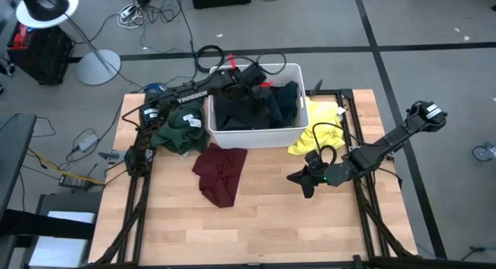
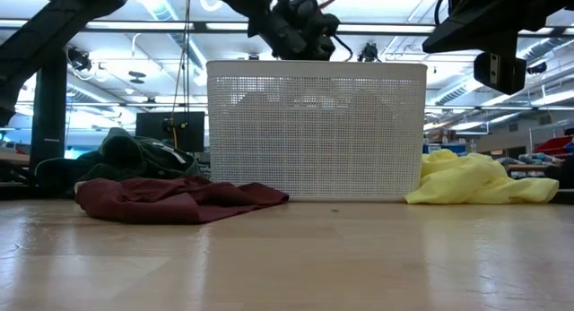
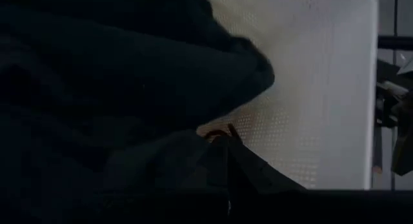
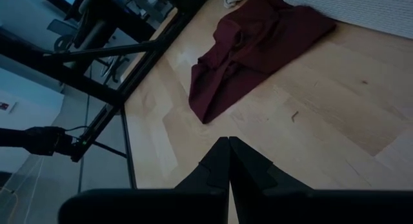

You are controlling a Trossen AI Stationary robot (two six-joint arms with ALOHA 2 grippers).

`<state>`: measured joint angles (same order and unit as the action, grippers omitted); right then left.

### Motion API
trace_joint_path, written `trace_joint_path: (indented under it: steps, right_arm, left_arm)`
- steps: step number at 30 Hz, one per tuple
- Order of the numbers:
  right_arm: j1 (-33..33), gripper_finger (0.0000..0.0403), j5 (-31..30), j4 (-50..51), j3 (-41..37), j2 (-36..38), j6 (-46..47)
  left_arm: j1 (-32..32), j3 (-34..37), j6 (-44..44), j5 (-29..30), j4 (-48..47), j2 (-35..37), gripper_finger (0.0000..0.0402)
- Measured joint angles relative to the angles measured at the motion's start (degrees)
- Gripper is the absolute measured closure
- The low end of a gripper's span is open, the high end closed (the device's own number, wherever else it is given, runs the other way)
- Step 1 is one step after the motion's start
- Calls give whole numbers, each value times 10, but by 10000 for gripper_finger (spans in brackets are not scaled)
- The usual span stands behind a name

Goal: Sort clothes
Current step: Put the green polo shirt into the white bin

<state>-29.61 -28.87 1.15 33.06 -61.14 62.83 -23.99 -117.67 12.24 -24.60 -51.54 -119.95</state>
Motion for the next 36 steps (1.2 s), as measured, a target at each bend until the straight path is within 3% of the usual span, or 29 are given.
trace_joint_path:
  steps: [3, 11, 25, 30, 36]
  right_arm:
    - [0, 395, 0, 3, 0, 0, 0]
    - [0, 397, 18, 8, 0, 0, -1]
    - [0, 396, 35, 16, 0, 0, -28]
    - [0, 397, 35, 17, 0, 0, -44]
    - [0, 397, 35, 22, 0, 0, -51]
  left_arm:
    - [1, -14, -16, 29, 3, 14, 401]
    - [44, -21, -84, 186, -9, 112, 401]
    - [123, -13, -67, 365, -183, 239, 401]
    - [169, 94, -19, 393, -178, 301, 401]
    - [212, 313, 94, 429, -66, 434, 401]
